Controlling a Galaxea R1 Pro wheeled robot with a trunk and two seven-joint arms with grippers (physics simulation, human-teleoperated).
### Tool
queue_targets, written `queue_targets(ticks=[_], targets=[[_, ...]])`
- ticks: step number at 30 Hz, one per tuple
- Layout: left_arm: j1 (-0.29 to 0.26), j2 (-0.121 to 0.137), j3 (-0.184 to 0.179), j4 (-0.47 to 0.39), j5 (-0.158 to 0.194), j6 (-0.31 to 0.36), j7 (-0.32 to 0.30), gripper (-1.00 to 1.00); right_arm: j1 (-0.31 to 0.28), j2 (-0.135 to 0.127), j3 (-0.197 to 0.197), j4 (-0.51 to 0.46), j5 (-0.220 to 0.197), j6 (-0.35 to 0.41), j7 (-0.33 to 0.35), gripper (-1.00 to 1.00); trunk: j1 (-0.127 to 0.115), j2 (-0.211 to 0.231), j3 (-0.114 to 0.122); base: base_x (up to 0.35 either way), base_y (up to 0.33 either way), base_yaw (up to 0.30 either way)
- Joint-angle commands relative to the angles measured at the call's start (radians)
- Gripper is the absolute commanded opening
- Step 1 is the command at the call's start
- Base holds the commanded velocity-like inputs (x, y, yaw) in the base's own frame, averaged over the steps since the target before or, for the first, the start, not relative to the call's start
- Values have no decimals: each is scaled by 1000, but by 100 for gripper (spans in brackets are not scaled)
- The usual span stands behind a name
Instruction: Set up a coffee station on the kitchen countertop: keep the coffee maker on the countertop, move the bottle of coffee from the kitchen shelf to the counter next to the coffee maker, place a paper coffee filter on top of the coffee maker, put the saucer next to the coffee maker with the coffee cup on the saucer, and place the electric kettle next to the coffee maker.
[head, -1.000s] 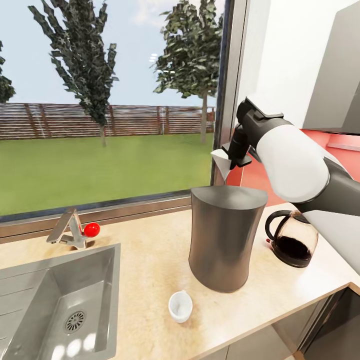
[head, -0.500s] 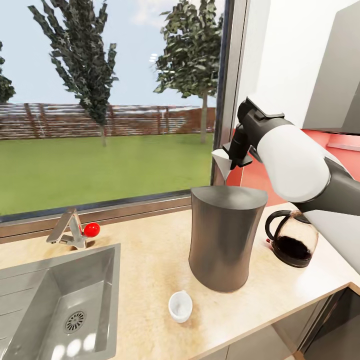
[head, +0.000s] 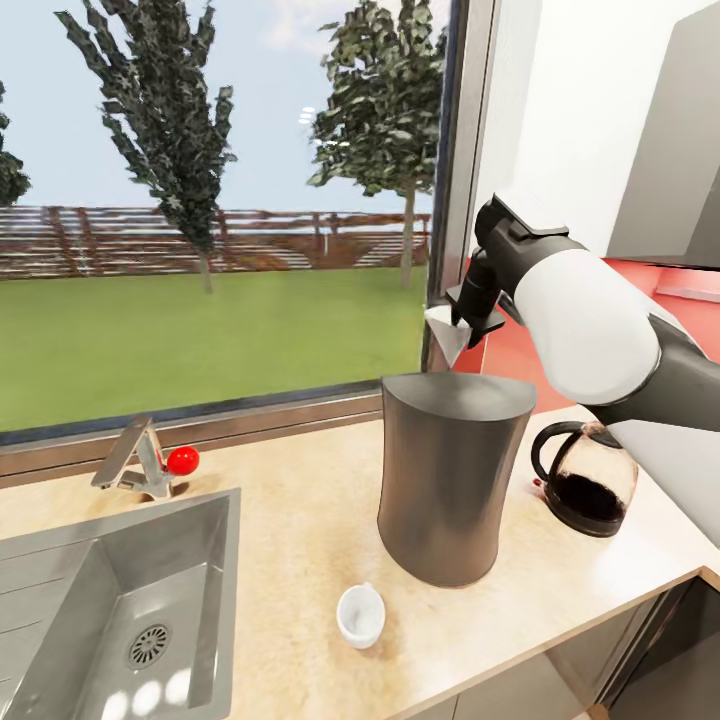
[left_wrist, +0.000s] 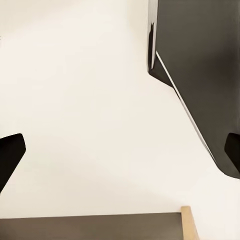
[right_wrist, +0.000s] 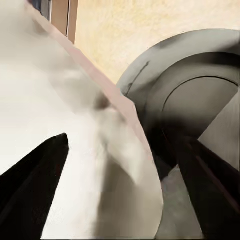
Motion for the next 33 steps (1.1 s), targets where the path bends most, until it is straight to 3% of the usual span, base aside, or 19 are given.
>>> queue_targets(ticks=[1, 33], targets=[[0, 0, 2, 0, -3, 0, 2, 100, 0, 0, 4, -2, -7, 11, -6, 100, 0, 0, 0, 98, 0, 0], [0, 1, 2, 0, -3, -1, 4, 100, 0, 0, 3, -2, -7, 10, -6, 100, 0, 0, 0, 8, 0, 0]])
